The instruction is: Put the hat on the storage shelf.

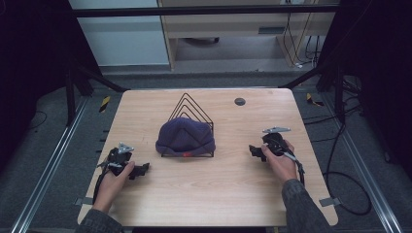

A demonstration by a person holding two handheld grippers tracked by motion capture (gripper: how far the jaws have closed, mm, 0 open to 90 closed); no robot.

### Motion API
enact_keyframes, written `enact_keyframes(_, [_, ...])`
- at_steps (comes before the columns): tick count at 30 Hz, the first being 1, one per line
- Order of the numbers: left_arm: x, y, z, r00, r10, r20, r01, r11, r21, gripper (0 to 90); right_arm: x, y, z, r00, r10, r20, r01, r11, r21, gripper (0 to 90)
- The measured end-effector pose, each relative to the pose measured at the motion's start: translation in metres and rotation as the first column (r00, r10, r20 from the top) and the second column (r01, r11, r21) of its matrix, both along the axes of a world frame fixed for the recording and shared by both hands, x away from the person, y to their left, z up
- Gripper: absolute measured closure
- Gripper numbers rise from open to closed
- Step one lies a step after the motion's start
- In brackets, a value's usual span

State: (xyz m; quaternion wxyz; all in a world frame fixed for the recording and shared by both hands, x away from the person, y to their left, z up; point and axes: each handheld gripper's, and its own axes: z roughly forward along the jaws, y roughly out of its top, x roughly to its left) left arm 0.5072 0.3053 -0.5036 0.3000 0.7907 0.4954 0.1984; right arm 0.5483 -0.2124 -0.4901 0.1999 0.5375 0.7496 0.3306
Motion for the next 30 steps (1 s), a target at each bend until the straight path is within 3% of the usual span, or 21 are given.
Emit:
enact_keyframes(12, [0.0, 0.0, 0.0, 1.0, -0.003, 0.001, 0.003, 1.0, 0.001, 0.0, -0.001, 0.014, -0.009, 0.9987, 0.012, -0.049, -0.01, 0.9996, 0.027, 14.3])
enact_keyframes(14, [0.001, -0.001, -0.001, 1.0, 0.0, 0.006, 0.0, 1.0, -0.006, 0.0, -0.004, 0.018, -0.011, 0.9995, 0.007, -0.031, -0.006, 0.9996, 0.028, 13.9])
enact_keyframes(18, [0.001, -0.001, -0.001, 1.0, 0.001, 0.009, -0.001, 1.0, -0.007, 0.0, -0.017, 0.029, -0.018, 0.9992, -0.003, 0.04, 0.005, 0.9988, -0.049, 11.9])
enact_keyframes(21, [0.0, -0.001, -0.001, 1.0, 0.002, 0.008, -0.002, 1.0, -0.007, 0.0, -0.025, 0.034, -0.021, 0.9977, -0.019, 0.066, 0.021, 0.9991, -0.037, 11.6])
enact_keyframes(30, [-0.002, 0.0, -0.002, 0.9998, -0.003, 0.021, 0.003, 0.9999, -0.011, 0.0, -0.038, 0.041, -0.021, 0.9979, -0.01, 0.063, 0.012, 0.9993, -0.036, 11.1])
